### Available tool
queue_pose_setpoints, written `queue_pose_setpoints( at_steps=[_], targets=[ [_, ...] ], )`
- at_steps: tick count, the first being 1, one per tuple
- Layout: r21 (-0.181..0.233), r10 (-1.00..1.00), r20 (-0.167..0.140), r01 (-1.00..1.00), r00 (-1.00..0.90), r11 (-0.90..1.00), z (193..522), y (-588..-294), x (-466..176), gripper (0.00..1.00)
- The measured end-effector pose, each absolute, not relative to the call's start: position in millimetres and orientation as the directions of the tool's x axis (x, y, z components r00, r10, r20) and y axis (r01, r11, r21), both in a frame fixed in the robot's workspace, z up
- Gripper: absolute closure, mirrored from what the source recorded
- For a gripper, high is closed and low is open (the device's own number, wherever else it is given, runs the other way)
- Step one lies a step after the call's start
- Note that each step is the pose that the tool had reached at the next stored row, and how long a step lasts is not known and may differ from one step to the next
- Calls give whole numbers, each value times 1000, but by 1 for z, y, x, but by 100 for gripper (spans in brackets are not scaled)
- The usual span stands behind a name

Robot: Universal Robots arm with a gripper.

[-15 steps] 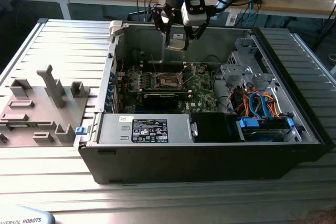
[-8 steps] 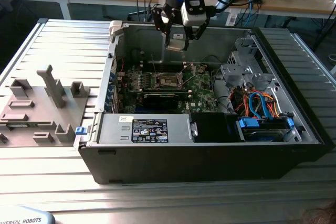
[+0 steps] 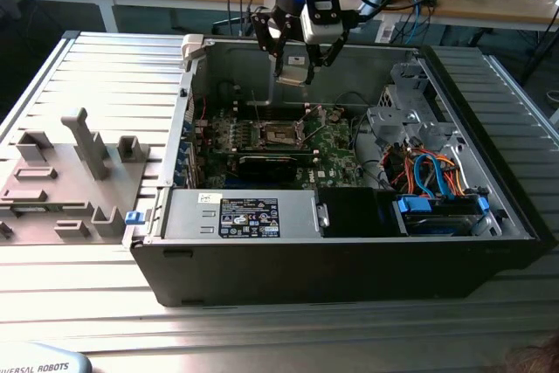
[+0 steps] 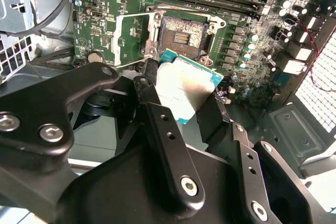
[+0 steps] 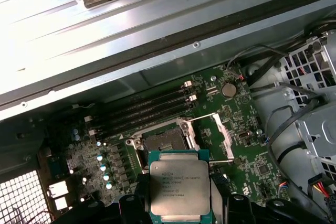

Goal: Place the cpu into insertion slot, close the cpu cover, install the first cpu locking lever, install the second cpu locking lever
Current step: 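Place the cpu into insertion slot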

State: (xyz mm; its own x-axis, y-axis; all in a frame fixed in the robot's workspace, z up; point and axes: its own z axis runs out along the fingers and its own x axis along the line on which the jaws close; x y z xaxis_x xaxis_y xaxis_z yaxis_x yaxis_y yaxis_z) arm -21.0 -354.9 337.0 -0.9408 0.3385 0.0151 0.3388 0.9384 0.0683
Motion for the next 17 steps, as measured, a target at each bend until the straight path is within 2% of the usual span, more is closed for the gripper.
queue_pose_setpoints(
  at_steps=[17],
  targets=[
    [68, 350, 15, 350, -937, 934, 336, -355, -21, 46]
  ],
)
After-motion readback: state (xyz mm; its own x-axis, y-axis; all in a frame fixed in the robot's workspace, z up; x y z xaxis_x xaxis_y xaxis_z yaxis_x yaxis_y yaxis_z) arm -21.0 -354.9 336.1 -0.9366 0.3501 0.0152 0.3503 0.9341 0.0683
